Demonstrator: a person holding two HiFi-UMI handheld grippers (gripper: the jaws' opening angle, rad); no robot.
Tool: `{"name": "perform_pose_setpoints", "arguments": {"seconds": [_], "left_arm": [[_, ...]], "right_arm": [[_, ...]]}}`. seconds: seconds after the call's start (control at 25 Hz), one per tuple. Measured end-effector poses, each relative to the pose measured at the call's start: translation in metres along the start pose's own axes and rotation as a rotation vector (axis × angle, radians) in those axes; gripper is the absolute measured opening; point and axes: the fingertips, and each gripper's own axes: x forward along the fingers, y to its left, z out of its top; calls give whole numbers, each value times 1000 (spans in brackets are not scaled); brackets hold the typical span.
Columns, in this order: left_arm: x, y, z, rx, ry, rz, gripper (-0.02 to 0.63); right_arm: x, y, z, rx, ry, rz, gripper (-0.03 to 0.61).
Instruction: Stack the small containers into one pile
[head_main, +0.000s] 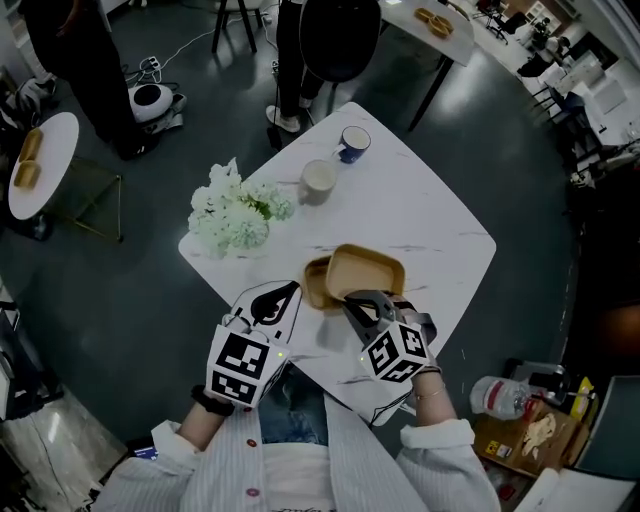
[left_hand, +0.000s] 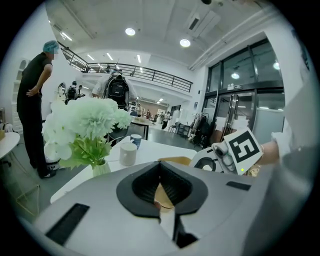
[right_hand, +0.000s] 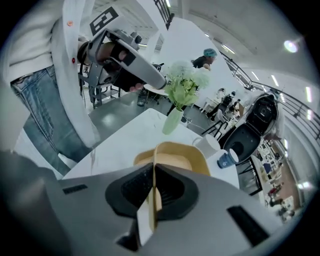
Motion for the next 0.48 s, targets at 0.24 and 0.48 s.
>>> {"name": "perform_pose_setpoints", "arguments": {"seconds": [0.24, 0.48], "left_arm": [[2, 18, -8, 3, 17, -17, 17], [1, 28, -13, 2, 39, -20, 17]], "right_arm": [[23, 14, 12, -101, -12, 62, 23], [34, 25, 10, -188, -20, 124, 23]]}}
